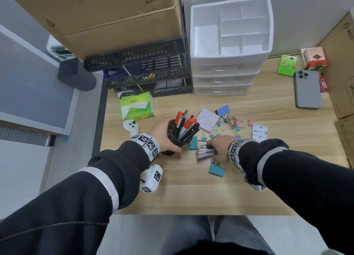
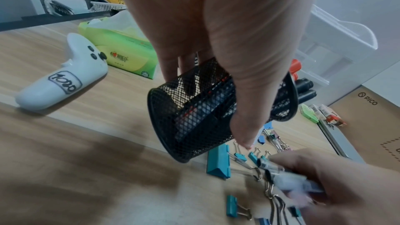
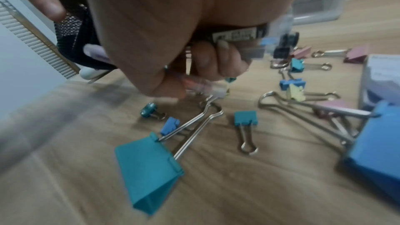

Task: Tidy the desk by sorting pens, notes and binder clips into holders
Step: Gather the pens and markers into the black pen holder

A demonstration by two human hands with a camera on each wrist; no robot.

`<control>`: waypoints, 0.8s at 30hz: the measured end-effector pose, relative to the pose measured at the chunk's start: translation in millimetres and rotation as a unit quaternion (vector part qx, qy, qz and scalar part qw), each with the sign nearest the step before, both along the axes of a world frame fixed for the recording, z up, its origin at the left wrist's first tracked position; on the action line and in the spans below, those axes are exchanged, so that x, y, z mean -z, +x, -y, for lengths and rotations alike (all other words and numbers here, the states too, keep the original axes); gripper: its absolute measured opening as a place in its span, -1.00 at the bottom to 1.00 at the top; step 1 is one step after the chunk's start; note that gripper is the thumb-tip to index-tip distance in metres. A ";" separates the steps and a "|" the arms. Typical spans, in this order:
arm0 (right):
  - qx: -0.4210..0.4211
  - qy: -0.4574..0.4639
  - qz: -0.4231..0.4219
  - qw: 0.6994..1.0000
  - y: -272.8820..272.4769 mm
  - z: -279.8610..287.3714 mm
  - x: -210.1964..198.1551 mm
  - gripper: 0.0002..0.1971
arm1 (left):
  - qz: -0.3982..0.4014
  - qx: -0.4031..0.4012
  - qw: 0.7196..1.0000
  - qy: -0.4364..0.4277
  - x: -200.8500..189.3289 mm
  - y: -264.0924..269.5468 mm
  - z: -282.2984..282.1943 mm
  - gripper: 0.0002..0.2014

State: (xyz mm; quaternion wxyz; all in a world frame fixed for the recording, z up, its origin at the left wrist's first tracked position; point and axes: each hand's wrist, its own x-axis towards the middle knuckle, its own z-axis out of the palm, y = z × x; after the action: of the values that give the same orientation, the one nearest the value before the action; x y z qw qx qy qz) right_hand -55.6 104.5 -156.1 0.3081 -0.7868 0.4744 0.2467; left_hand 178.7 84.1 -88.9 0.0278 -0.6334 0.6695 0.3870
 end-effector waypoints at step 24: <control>0.480 -0.025 0.469 0.741 -3.0 76.8 -132.2 -0.62 | 0.077 0.016 0.997 0.009 -40.4 -55.7 24.1 -0.11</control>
State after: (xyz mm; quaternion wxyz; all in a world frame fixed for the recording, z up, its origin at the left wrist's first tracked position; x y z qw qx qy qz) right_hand -58.6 27.6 -23.9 0.5496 -0.4783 0.5912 -0.3458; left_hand 123.0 59.9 -48.5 0.0910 -0.6499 0.6722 0.3427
